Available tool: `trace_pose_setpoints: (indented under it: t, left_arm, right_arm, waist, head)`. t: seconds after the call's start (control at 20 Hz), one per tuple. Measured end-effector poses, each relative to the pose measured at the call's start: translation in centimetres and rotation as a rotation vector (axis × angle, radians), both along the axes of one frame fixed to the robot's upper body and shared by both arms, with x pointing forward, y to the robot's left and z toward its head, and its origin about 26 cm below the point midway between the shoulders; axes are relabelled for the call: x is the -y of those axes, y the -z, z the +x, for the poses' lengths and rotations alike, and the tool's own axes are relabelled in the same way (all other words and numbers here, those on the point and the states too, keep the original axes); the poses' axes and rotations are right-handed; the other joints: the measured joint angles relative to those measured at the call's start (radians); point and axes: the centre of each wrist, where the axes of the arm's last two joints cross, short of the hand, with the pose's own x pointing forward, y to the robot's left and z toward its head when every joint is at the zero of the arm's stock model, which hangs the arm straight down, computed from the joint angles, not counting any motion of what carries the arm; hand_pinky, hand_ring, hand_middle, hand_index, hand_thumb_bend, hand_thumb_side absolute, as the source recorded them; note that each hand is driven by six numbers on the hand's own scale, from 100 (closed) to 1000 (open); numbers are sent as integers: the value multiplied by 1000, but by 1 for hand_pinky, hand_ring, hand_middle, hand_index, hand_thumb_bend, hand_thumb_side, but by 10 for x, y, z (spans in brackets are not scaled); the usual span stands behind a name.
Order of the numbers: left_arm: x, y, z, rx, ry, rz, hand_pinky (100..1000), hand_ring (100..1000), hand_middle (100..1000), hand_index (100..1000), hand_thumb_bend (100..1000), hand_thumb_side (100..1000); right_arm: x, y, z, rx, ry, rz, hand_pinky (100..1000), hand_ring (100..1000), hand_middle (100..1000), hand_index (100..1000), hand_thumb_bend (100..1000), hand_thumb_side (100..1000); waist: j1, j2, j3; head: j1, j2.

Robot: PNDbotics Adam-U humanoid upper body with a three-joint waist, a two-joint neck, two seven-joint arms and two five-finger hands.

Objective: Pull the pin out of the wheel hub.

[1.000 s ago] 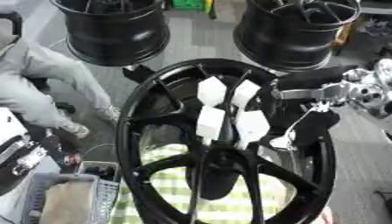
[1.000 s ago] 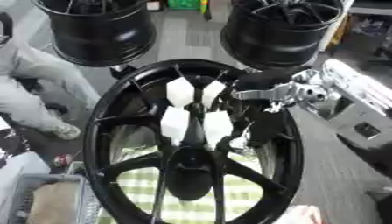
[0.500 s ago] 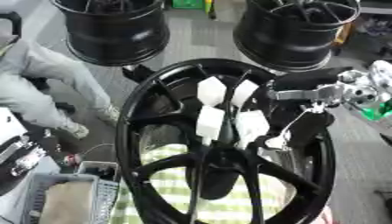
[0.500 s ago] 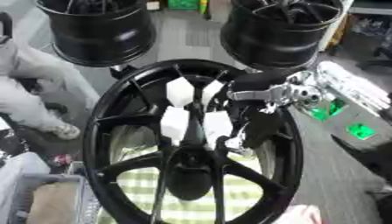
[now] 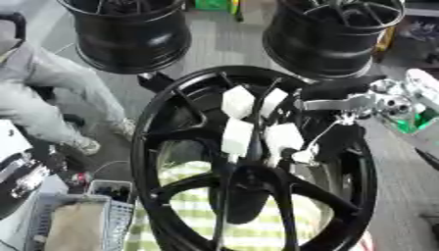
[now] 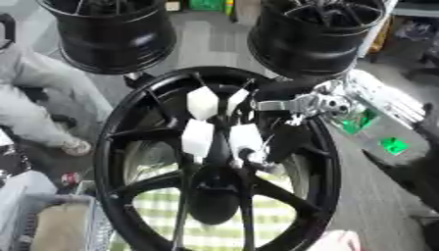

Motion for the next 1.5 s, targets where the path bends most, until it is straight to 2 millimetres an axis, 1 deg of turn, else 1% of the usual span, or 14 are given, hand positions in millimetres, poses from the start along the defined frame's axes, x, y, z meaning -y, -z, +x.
trace_pose_setpoints:
  t: [0.2, 0.45, 0.6, 0.75, 0.8, 0.95, 1.0, 1.05, 1.1, 1.15, 1.25, 1.4, 1.5]
  left_arm:
    - [0, 0, 0, 1, 0, 0, 742, 737, 633, 726, 100, 715]
    - [1, 0, 0, 1, 3, 0, 743, 738, 632, 726, 100, 714]
    - [1, 0, 1, 1, 5, 1, 743, 738, 632, 726, 100, 715]
    - [2, 0, 1, 1, 6, 1, 743, 738, 632, 726, 100, 714]
    - [2, 0, 1, 1, 6, 1, 743, 738, 632, 726, 100, 714]
    - [2, 0, 1, 1, 6, 1, 743, 738, 632, 726, 100, 713]
    - [2, 0, 1, 1, 6, 1, 743, 738, 632, 726, 100, 713]
    - [2, 0, 1, 1, 6, 1, 743, 738, 632, 726, 100, 713]
    - [2, 0, 1, 1, 6, 1, 743, 738, 632, 726, 100, 713]
    - [2, 0, 1, 1, 6, 1, 743, 738, 632, 726, 100, 713]
    - [2, 0, 1, 1, 6, 1, 743, 738, 632, 726, 100, 714]
    - [2, 0, 1, 1, 6, 1, 743, 739, 632, 726, 100, 713]
    - [2, 0, 1, 1, 6, 1, 743, 739, 631, 726, 100, 713]
  right_arm:
    - [1, 2, 3, 0, 9, 1, 748, 695, 729, 851, 226, 419]
    - [2, 5, 5, -5, 14, -2, 748, 693, 719, 842, 206, 380]
    - [2, 7, 7, -8, 19, -3, 749, 695, 722, 843, 201, 351]
    - [3, 9, 9, -12, 22, -4, 751, 697, 723, 844, 179, 311]
    - [3, 9, 9, -13, 23, -5, 751, 696, 720, 842, 158, 291]
    - [4, 9, 10, -15, 27, -8, 746, 685, 654, 792, 108, 233]
    - [5, 9, 11, -15, 30, -8, 740, 669, 595, 743, 100, 218]
    - [5, 9, 11, -14, 33, -8, 733, 656, 555, 707, 100, 210]
    - [6, 9, 12, -12, 36, -6, 729, 650, 534, 685, 100, 206]
    - [7, 9, 12, -9, 41, -3, 716, 622, 469, 618, 100, 209]
    - [8, 9, 13, 7, 53, 9, 695, 595, 397, 547, 100, 219]
    - [9, 7, 14, 35, 75, 42, 685, 582, 373, 529, 100, 230]
    - [12, 2, 15, 52, 92, 73, 683, 580, 366, 526, 100, 244]
  waist:
    - [0, 0, 1]
    - [-1, 0, 1]
    - [-1, 0, 1]
    - [-1, 0, 1]
    - [-2, 0, 1]
    - [-2, 0, 1]
    - [-2, 0, 1]
    - [-2, 0, 1]
    - [-2, 0, 1]
    - [-2, 0, 0]
    - [-2, 0, 0]
    - [-1, 3, 0]
    - [-1, 4, 0]
  head:
    - [0, 0]
    - [0, 0]
    - [0, 0]
    - [0, 0]
    - [0, 0]
    - [0, 0]
    - [0, 0]
    - [1, 0]
    - [1, 0]
    - [1, 0]
    - [1, 0]
    - [4, 0]
    - [4, 0]
